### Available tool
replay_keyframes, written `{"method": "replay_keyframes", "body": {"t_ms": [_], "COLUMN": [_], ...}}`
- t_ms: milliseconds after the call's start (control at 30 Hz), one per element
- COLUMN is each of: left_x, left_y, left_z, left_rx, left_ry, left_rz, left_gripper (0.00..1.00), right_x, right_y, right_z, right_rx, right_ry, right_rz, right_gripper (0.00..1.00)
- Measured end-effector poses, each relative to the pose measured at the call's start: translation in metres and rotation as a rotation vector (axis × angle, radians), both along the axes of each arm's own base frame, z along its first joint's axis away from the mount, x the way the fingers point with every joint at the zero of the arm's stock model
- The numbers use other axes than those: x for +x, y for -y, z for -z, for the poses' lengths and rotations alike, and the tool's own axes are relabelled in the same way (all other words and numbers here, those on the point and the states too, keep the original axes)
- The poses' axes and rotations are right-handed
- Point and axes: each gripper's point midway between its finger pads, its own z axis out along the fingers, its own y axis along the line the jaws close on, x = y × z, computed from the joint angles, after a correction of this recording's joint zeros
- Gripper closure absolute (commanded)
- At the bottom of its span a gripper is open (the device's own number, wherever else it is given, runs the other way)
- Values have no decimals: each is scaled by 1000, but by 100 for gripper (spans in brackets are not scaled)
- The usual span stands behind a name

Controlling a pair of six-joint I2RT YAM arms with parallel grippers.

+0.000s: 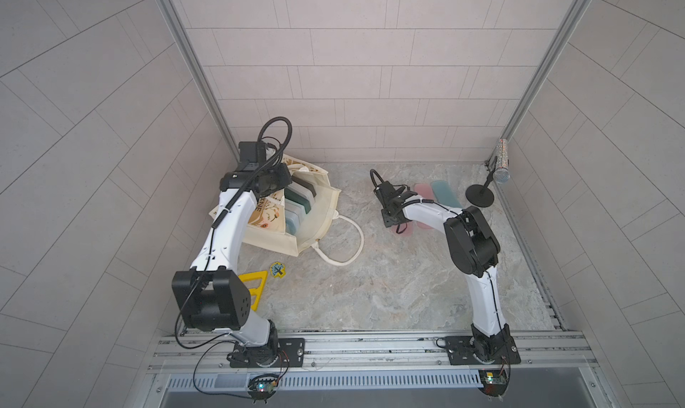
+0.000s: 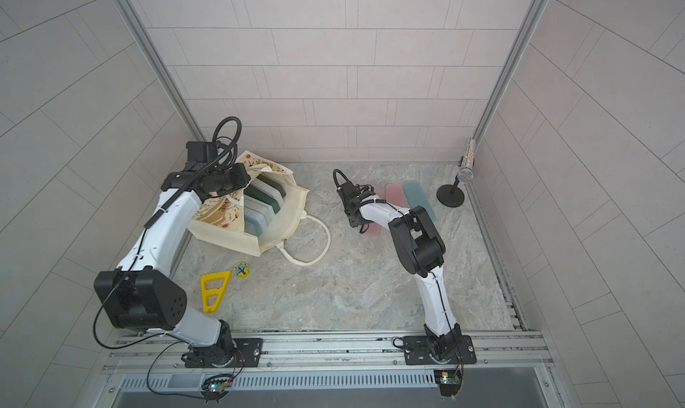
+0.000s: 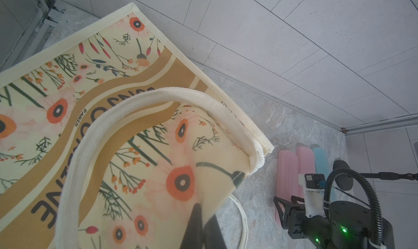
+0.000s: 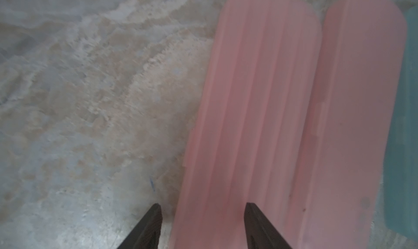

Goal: Take out the pencil case from the canvas bag
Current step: Adjust the pencil case at the center of the board.

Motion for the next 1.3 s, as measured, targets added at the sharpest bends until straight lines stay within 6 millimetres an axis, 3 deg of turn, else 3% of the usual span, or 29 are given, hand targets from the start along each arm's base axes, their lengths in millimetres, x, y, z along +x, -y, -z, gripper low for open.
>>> {"method": "replay_keyframes", "body": {"t_ms": [167,767,1300], "left_x": [0,-1,0], "left_y": [1,3,3], "left_z": [0,1,1], "left_rx": [-6,-17,-30], "left_ry": [0,-3,-1], "left_rz": [3,12,10], "left_gripper": [100,100,100], "right_x": [0,36,54], "right_y": [13,40,65], "right_z": [0,-5,-5], "right_rx": [12,81,146], "right_ry": [1,56,135], "right_rz": [24,84,289], "right_gripper": [39,43,52]}}
